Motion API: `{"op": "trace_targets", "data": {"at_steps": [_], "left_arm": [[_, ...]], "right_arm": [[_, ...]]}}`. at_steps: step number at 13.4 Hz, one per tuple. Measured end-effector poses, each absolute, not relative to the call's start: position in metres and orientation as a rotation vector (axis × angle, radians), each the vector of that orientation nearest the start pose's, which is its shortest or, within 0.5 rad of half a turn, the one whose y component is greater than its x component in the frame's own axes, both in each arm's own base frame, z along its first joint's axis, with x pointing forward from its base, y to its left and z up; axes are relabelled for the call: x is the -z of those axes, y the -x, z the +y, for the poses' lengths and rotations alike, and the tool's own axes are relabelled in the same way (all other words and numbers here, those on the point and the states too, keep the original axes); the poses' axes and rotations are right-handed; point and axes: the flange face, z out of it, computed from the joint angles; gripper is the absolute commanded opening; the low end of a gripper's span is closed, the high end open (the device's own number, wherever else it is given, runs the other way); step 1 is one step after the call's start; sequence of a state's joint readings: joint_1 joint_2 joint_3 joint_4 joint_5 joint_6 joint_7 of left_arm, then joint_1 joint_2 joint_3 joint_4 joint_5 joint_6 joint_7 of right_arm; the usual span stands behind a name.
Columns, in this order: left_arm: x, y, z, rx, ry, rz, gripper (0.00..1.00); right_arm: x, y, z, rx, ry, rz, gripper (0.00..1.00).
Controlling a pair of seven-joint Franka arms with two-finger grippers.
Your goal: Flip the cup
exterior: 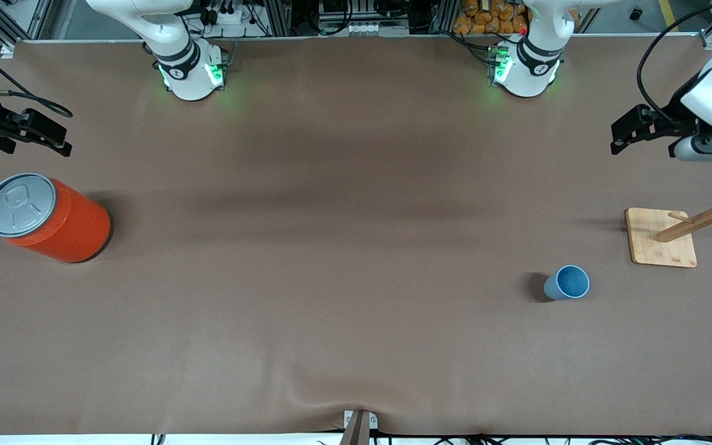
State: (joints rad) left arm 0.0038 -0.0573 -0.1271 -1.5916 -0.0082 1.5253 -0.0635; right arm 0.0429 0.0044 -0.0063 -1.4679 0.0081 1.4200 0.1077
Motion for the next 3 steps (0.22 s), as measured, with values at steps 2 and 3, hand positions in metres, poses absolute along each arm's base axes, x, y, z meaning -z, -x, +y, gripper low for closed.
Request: {"op": "trace_targets", "data": {"at_steps": [2,3], "left_arm": [[-0.6439,-0.5258,-0.0653,-0.012,3.141,0.087,1.0],[-0.6456,-0.5246,-0.0647,-0.021,3.14,0.086,1.0]], "right_arm": [[-0.657,-0.5398,0.0201,-0.083,3.135,0.112,1.0],[-0.657,-0.5398,0.0199,-0.083,3.135,0.112,1.0]]}}
